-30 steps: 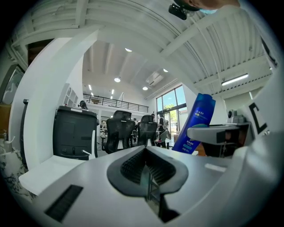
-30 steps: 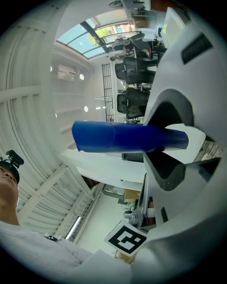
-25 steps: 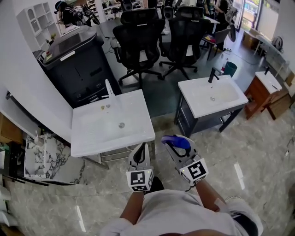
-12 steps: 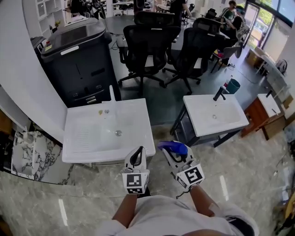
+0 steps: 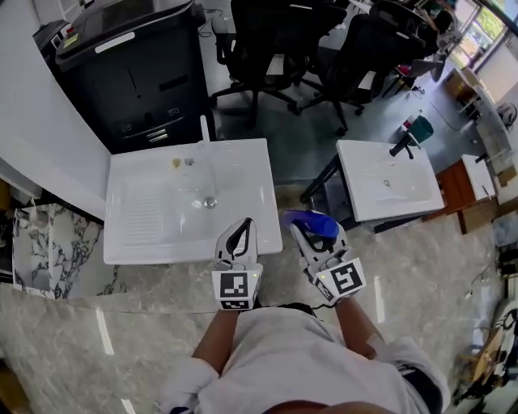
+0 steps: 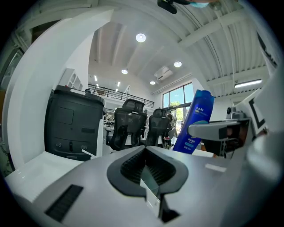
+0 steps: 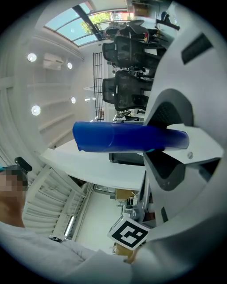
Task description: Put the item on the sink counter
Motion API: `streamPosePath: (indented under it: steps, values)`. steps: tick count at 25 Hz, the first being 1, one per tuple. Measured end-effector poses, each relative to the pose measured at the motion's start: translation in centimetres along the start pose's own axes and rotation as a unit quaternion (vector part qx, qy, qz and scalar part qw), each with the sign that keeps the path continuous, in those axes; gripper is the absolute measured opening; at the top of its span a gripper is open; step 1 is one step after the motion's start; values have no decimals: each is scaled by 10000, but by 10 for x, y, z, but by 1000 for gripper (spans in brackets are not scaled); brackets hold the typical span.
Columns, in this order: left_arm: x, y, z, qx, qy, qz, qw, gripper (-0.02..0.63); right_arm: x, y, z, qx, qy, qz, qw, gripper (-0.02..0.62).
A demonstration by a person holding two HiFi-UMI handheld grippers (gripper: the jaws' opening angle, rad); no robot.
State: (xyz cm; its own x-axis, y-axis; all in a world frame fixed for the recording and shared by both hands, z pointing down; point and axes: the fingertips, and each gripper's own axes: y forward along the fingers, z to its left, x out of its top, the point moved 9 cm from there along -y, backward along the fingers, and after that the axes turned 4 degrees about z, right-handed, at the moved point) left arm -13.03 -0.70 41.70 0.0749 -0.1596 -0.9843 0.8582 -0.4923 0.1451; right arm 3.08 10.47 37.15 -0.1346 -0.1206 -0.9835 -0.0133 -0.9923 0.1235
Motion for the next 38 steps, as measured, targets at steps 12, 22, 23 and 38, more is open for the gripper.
streamPosePath:
  steps: [12, 22, 23, 38]
  values:
    - [-7, 30, 35, 86, -52, 289, 9995, 9, -9, 64, -16, 78, 93, 188, 9998, 160]
    - [-9, 69, 41, 428, -117, 393, 9982, 9, -18, 110, -52, 511, 67, 220, 9984, 159]
    - [-9, 75, 41, 458, -120, 408, 9980, 9, -18, 115, -56, 568, 47, 234, 9981, 159]
    - [-14, 135, 56, 991, -385, 711, 9918, 9, -34, 195, -99, 1393, -137, 382, 9894, 158]
